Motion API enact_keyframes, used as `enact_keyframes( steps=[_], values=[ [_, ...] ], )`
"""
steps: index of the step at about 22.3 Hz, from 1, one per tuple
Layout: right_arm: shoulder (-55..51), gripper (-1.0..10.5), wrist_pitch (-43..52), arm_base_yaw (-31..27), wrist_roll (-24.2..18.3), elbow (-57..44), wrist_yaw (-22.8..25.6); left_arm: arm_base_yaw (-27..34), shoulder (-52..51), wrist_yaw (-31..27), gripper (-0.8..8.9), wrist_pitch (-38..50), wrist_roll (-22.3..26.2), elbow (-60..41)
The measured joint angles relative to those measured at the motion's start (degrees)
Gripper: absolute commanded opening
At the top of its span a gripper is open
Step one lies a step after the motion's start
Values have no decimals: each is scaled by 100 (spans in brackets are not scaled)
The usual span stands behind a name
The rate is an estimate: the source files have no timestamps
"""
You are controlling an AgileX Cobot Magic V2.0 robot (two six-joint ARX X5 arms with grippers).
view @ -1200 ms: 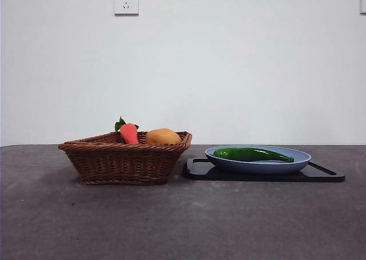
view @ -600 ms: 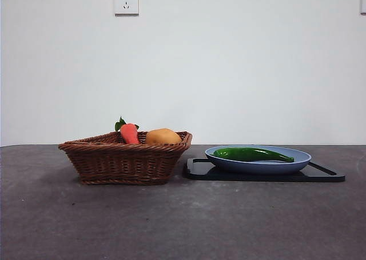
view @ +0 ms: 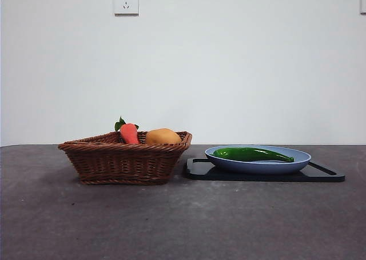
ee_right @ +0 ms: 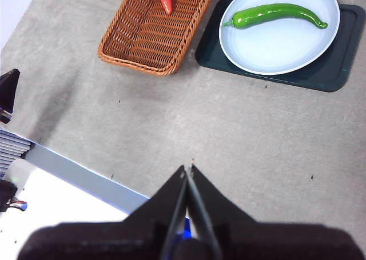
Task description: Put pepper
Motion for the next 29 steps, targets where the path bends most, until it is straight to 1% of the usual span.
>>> enact_keyframes(
  steps=[5, 7, 10, 12, 14, 16, 17, 20, 23, 25, 29],
  values=[
    [0, 11, 2, -2, -4, 0, 9, 0, 0, 0, 8, 0, -2, -2],
    [-55, 11, 57, -77, -168, -2, 35, 0, 0, 0, 8, 0, -2, 0],
    [-605, 11, 1038, -396, -337, -83, 33, 0, 0, 0, 8, 0, -2, 0],
    [-1158, 11, 1818, -570, -358, -409, 24, 0, 0, 0, 8, 0, -2, 0],
    [-1681, 11, 2638, -730, -363, -1034, -13, 0, 0, 0, 8, 0, -2, -2],
    [-2114, 11, 3528, -855, -361, -2000, -4, 0, 0, 0, 8, 0, -2, 0],
    [-2352, 11, 3989, -879, -354, -2544, 2, -2, 0, 0, 8, 0, -2, 0],
    [-2859, 11, 5049, -887, -286, -3683, 7, 0, 0, 0, 8, 0, -2, -2],
    [-3342, 11, 6159, -887, -116, -4795, 9, 0, 0, 0, 8, 0, -2, -2],
    [-3626, 11, 6743, -861, 2, -5528, 15, 0, 0, 0, 8, 0, -2, 0],
    [-4085, 11, 7285, -645, 140, -6570, 48, 0, 0, -2, 8, 0, -2, 0]
  ],
)
